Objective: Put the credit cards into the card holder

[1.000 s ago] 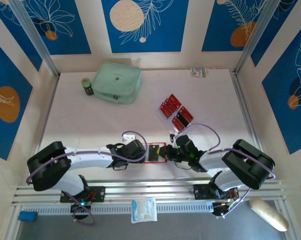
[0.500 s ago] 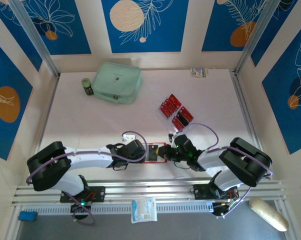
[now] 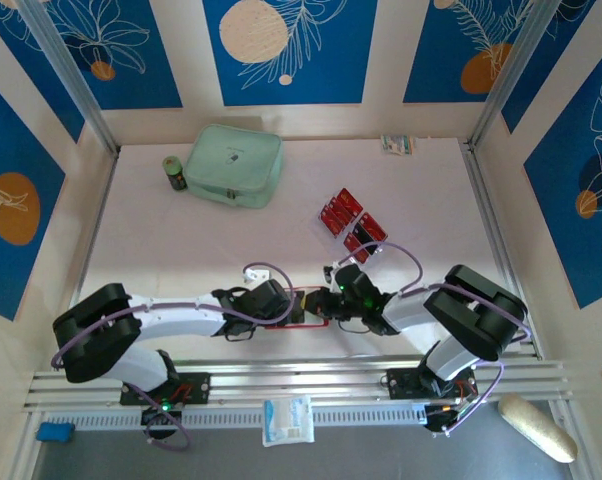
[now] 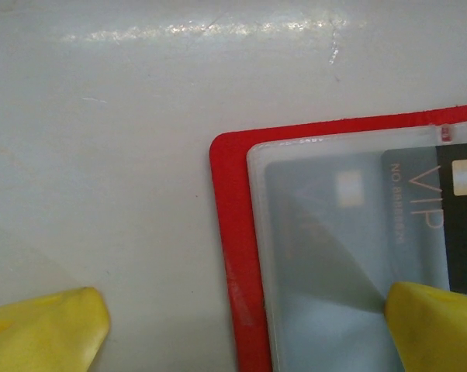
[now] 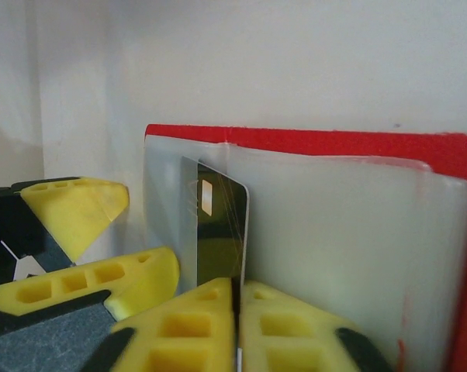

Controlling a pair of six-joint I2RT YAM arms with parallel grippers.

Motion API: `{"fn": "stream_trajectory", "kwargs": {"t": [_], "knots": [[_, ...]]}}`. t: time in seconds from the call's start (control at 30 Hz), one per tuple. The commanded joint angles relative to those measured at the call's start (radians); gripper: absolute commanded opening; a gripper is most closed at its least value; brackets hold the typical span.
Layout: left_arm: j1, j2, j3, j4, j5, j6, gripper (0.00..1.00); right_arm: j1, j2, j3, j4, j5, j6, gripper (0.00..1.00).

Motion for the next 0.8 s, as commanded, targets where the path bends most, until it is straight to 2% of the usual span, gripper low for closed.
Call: {"fn": "stream_trajectory", "kwargs": {"t": [0.0,0.07,0.2,0.47,0.77], "knots": [[0.001,0.029,-0.057,-0.018,0.034,-0.023,0.97,0.010,-0.021,0.023,-0.173,-0.036,-0.061,0.31],[0.001,0.023,-0.065,-0.010,0.036,-0.025,0.97,0.003,-0.076,0.029,-0.240,-0.021,-0.082,0.40],[0.001,0.011,-0.081,0.004,0.034,-0.031,0.97,-0.006,-0.169,0.057,-0.377,0.012,-0.122,0.42],[0.001,-0.006,-0.103,0.022,0.032,-0.036,0.97,-0.001,-0.131,0.121,-0.416,-0.001,-0.148,0.15],[0.008,-0.092,-0.107,-0.026,0.010,-0.022,0.98,0.013,-0.001,0.178,-0.416,0.000,-0.163,0.07]]}}
